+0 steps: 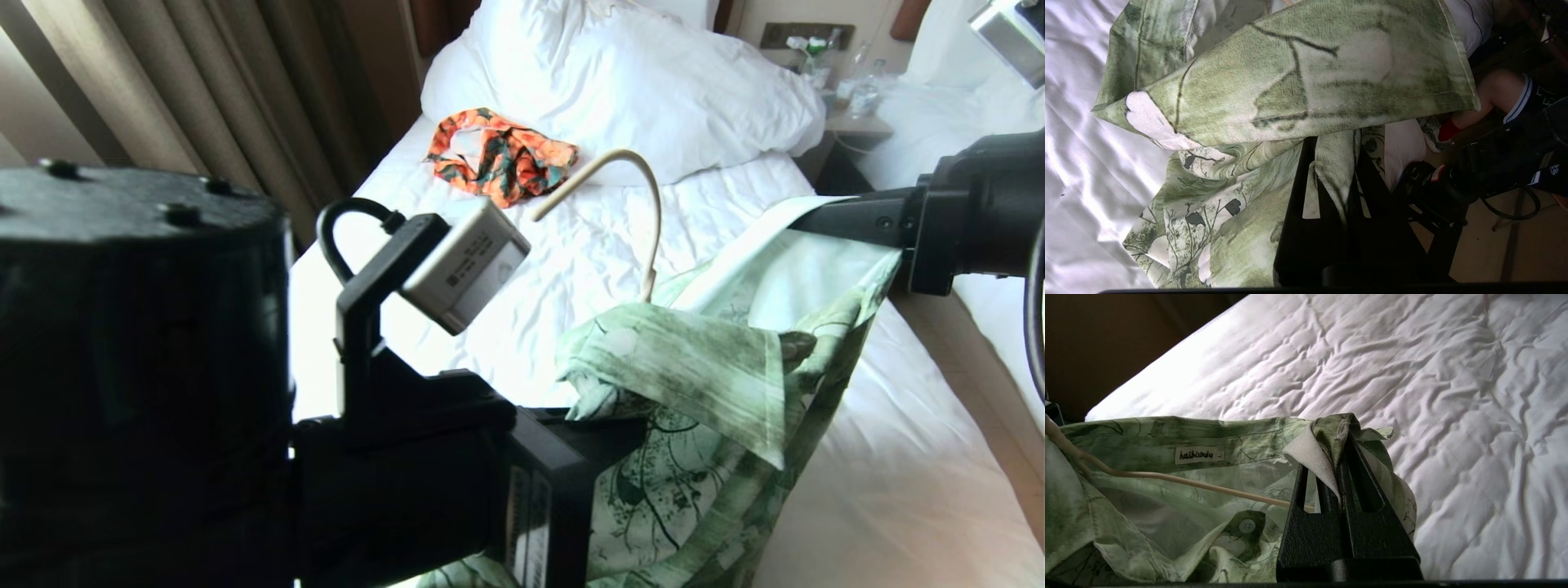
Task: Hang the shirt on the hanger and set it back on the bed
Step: Hook the other side of the shirt onto the hanger
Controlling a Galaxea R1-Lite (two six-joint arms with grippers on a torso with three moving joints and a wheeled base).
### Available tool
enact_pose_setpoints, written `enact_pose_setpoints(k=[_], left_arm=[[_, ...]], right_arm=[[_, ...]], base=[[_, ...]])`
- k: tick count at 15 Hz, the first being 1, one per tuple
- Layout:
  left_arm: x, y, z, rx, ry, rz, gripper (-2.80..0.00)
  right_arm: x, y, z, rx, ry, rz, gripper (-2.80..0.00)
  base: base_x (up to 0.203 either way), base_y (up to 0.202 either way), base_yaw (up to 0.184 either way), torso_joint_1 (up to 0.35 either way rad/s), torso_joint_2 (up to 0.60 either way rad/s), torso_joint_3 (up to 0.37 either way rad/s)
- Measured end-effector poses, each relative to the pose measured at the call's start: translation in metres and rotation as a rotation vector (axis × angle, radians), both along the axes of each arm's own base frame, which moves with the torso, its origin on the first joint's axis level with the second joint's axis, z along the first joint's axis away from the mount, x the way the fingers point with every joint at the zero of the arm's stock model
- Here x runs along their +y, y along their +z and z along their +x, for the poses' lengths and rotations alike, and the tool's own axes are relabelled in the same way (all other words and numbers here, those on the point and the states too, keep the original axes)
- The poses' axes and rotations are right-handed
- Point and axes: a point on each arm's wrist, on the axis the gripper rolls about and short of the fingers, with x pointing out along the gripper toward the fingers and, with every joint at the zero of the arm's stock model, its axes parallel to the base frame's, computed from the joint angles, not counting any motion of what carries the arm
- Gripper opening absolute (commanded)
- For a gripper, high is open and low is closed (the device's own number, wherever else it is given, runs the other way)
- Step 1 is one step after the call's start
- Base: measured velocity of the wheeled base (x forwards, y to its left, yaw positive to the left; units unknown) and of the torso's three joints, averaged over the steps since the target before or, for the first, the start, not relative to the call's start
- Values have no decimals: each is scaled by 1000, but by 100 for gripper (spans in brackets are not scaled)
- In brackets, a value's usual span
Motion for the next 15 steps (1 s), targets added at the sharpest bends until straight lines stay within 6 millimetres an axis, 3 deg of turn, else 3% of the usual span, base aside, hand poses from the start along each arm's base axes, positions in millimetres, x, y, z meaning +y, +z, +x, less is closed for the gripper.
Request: enact_pose_setpoints(k=[10,15], left_arm=[[-29,-11,33,13,13,-6,-280],[-37,-11,36,55,-2,-33,-280]], right_arm=[[-1,12,-16,28,143,-16,-280],[-2,19,-20,19,184,-5,-280]], base=[[0,0,0,0,0,0],[0,0,0,0,0,0]])
